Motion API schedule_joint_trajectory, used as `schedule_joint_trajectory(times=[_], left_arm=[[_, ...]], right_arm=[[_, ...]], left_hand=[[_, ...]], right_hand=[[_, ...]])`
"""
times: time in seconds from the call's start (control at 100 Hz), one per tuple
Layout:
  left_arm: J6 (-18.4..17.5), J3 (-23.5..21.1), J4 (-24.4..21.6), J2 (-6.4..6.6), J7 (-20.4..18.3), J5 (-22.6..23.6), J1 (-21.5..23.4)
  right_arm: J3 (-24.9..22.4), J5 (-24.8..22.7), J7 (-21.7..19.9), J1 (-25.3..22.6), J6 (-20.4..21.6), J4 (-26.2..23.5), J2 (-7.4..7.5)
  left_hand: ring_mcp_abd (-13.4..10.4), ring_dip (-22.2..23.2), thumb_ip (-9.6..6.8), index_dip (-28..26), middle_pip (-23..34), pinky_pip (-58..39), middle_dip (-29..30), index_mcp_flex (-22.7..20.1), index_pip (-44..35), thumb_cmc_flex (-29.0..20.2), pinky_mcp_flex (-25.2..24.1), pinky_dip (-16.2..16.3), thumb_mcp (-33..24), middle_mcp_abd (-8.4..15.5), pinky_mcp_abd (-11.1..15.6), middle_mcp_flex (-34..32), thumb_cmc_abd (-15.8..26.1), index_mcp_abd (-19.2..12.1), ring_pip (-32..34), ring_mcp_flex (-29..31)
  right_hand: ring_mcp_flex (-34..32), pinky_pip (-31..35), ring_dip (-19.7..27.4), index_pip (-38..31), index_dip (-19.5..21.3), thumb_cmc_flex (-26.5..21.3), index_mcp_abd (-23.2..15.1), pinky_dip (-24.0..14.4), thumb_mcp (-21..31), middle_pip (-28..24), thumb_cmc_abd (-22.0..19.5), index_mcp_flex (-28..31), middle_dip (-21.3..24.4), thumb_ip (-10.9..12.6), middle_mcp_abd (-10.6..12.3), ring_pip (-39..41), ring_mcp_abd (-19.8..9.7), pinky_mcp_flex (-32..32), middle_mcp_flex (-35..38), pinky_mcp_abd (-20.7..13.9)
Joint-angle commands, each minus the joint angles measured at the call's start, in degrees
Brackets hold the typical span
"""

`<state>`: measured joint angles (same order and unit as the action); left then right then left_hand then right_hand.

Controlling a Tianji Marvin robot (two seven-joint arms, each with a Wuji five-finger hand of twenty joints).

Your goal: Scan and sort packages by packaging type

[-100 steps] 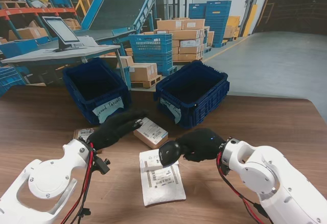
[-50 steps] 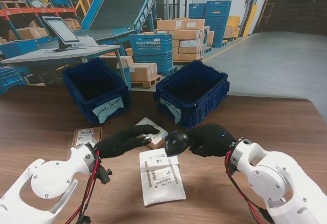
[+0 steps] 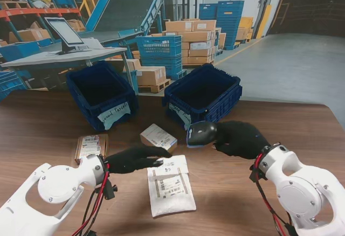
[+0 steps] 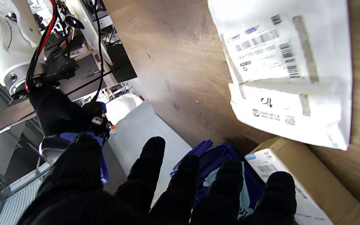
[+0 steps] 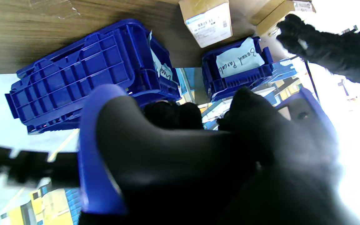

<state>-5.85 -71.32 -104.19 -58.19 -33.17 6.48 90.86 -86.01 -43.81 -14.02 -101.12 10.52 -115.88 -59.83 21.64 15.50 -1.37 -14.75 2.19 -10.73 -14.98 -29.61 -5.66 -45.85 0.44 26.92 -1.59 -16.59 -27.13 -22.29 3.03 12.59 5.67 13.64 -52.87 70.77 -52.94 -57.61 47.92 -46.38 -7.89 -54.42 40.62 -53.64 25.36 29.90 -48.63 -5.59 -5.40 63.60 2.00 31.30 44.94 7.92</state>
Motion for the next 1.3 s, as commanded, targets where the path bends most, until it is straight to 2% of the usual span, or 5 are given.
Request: schedule_joint_trajectory(times=[0.0, 0.28, 0.7, 0.91, 1.29], left_arm=[[-0.38, 0.18, 0.68, 0.56, -1.18, 0.43, -0.21], [-2.25, 4.06, 5.08, 0.89, -2.87, -0.35, -3.98], [-3.59, 12.52, 14.3, 0.1, -3.01, -4.74, -12.05], [-4.04, 16.29, 19.65, -0.76, -2.92, -8.14, -15.58], [-5.92, 19.12, 23.04, -1.26, -2.94, -10.65, -16.83]], right_arm=[[-0.46, 0.16, -0.33, -0.31, -0.73, -1.09, -0.5], [-1.37, 1.42, 0.38, -0.76, -2.4, -1.68, -0.78], [-1.35, 3.18, 0.65, 0.15, -2.88, -0.7, -0.9], [-1.69, 3.68, 0.61, -0.55, -2.69, -0.65, -0.9], [-2.1, 4.11, 0.1, -0.91, -2.3, -0.63, -0.82]], left_hand=[[-0.98, -0.04, 0.05, -0.3, -0.07, 1.66, 0.35, 0.75, -0.18, -0.06, -0.39, 0.66, 2.57, 1.41, 1.26, 1.05, 2.62, -1.97, -1.51, -1.65], [-1.18, -0.04, 0.04, -0.26, -0.17, 1.86, 0.34, 1.27, -0.04, -0.17, -0.47, 0.76, 2.57, 1.47, 1.48, 1.48, 2.78, -1.97, -1.6, -1.91], [-1.44, -0.04, 0.05, -0.23, -0.2, 2.14, 0.29, 1.66, 0.04, -0.52, -0.79, 0.93, 2.59, 1.62, 1.8, 1.93, 2.84, -1.81, -1.71, -2.23], [-1.55, -0.05, 0.05, -0.21, -0.34, 2.44, 0.31, 2.01, 0.14, -0.85, -1.11, 1.0, 2.55, 1.71, 2.16, 2.63, 2.81, -1.75, -1.85, -2.61], [-1.8, -0.01, 0.08, -0.27, -0.28, 2.94, 0.26, 2.16, 0.1, -1.13, -1.3, 1.29, 2.6, 1.84, 2.33, 2.99, 2.84, -1.45, -1.96, -2.94]], right_hand=[[-0.11, 0.63, 0.36, -1.79, 0.84, -5.94, -4.4, -0.74, 6.39, 0.51, -5.59, 4.13, 0.05, -0.34, 0.59, 0.06, 0.06, 0.47, 0.04, 0.42], [-0.18, 0.62, 0.36, -1.76, 0.86, -5.99, -4.4, -0.74, 6.42, 0.63, -5.54, 4.14, -0.03, -0.34, 0.55, 0.0, 0.12, 0.5, 0.13, 0.47], [-0.14, 0.61, 0.32, -1.7, 0.82, -6.01, -4.29, -0.75, 6.45, 0.76, -5.45, 4.28, -0.17, -0.37, 0.51, -0.05, 0.2, 0.45, 0.15, 0.51], [-0.17, 0.62, 0.32, -1.69, 0.84, -6.02, -4.29, -0.77, 6.46, 0.8, -5.47, 4.28, -0.21, -0.37, 0.53, -0.08, 0.36, 0.43, 0.19, 0.6], [-0.06, 0.64, 0.33, -1.68, 0.85, -6.06, -4.29, -0.78, 6.46, 0.86, -5.46, 4.29, -0.22, -0.37, 0.48, -0.17, 0.17, 0.42, 0.16, 0.53]])
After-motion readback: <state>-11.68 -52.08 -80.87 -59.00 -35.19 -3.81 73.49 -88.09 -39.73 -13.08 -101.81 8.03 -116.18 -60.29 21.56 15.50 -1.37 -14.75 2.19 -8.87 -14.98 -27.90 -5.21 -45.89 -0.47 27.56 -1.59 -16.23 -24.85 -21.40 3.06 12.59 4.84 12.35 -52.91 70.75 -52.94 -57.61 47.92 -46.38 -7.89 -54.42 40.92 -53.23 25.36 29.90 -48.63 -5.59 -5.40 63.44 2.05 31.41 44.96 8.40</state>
